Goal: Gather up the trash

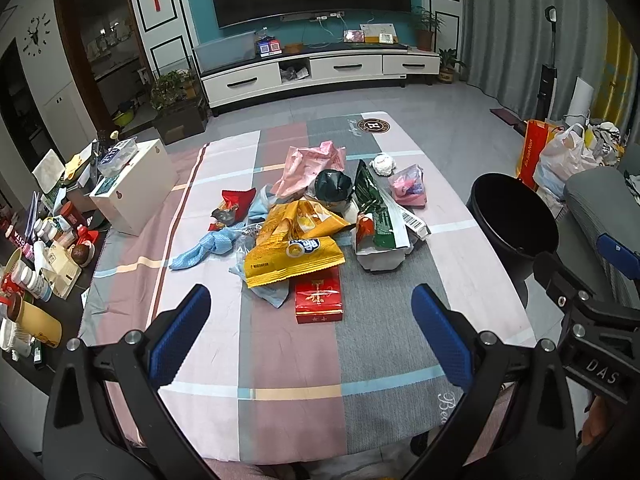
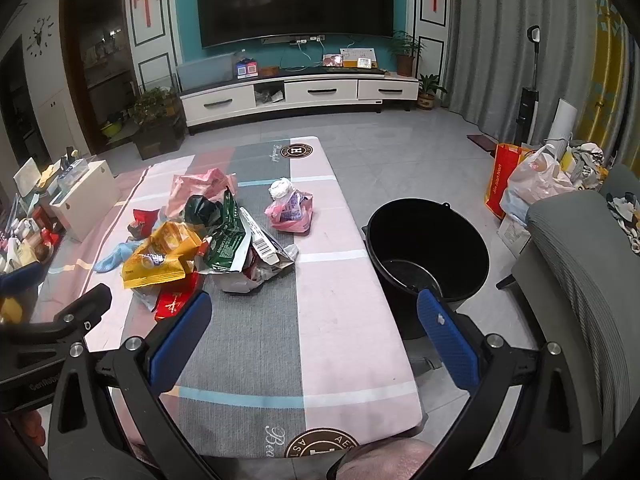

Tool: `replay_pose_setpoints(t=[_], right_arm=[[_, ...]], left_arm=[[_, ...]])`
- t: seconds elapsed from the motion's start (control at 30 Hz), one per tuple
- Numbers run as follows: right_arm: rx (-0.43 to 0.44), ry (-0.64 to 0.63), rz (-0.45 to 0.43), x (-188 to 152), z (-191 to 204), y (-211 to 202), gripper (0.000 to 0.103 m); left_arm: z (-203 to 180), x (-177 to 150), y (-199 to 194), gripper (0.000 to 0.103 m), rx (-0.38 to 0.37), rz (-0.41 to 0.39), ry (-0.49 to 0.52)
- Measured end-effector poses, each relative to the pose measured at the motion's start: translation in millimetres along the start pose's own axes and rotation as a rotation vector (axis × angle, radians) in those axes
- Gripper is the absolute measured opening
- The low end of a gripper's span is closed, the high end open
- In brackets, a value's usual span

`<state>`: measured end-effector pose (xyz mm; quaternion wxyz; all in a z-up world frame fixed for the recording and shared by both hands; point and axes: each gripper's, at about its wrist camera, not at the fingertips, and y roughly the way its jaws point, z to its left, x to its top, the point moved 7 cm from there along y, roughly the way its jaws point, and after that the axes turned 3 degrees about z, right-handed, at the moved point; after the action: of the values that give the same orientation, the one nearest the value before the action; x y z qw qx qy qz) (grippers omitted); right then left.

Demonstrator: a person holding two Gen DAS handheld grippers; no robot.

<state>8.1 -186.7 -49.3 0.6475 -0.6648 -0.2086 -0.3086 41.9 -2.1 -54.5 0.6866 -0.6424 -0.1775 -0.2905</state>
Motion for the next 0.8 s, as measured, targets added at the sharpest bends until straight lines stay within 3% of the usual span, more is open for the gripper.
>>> replay_pose_setpoints(t=[0.8], right_arm=[[0.005,-0.003,-0.005,0.3,1.6,-3.2,0.1]], left_arm=[[1.1,0.7,-2.1,0.1,0.002,-0.006,-0.002]])
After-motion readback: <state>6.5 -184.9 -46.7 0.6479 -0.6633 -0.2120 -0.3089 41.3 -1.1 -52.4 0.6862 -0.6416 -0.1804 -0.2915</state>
